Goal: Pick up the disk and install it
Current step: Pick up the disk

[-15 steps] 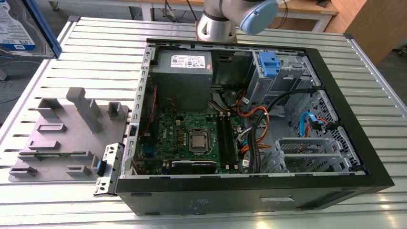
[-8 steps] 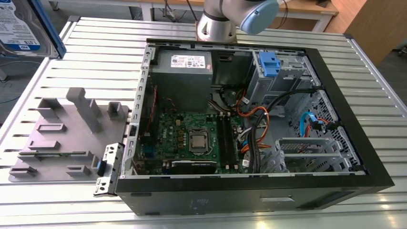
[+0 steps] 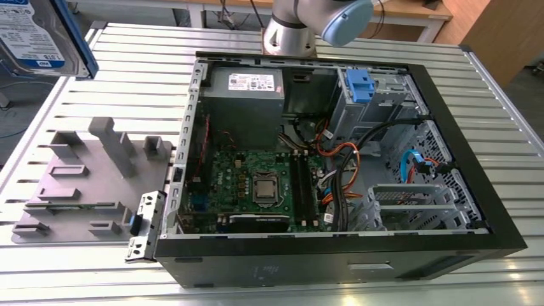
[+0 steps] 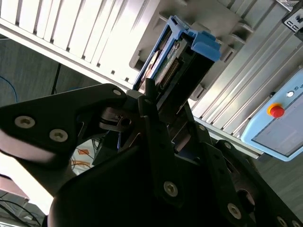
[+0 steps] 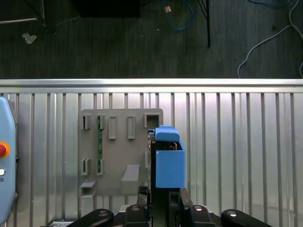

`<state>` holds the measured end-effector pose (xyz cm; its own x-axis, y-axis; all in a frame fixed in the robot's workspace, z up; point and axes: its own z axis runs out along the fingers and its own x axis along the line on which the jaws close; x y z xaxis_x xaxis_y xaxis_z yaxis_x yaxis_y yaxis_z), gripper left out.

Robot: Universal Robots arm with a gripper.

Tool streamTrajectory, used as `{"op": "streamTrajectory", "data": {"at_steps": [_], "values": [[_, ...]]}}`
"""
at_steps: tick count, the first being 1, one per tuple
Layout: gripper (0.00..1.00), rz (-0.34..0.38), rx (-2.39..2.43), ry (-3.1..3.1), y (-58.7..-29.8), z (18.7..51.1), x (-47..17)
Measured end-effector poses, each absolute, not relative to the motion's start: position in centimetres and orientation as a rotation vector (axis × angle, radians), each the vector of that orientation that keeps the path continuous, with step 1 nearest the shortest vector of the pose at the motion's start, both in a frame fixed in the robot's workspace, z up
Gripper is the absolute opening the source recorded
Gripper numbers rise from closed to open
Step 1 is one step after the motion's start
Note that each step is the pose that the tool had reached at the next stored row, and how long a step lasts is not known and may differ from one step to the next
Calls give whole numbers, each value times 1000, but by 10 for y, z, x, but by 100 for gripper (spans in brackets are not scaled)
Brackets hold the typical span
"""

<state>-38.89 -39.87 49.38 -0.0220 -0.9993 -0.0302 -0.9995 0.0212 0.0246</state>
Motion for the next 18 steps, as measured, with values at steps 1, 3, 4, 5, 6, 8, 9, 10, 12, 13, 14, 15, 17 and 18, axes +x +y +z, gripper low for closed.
{"op": "streamTrajectory", "data": {"at_steps": [1,3,4,5,6,8,9,10,12,13,14,15,17,18], "values": [[35,61,-2194,2242,-399,494,-387],[35,61,-2194,2242,-399,494,-383],[35,61,-2194,2242,-399,494,-381],[35,61,-2194,2242,-399,494,-379],[35,61,-2194,2242,-399,494,-377],[35,61,-2194,2242,-399,494,-373],[35,61,-2194,2242,-399,494,-370],[35,61,-2194,2242,-399,494,-368],[35,61,-2194,2242,-399,494,-363],[35,61,-2194,2242,-399,494,-360],[35,61,-2194,2242,-399,494,-358],[35,61,-2194,2242,-399,494,-355],[35,61,-2194,2242,-399,494,-349],[35,61,-2194,2242,-399,494,-346]]}}
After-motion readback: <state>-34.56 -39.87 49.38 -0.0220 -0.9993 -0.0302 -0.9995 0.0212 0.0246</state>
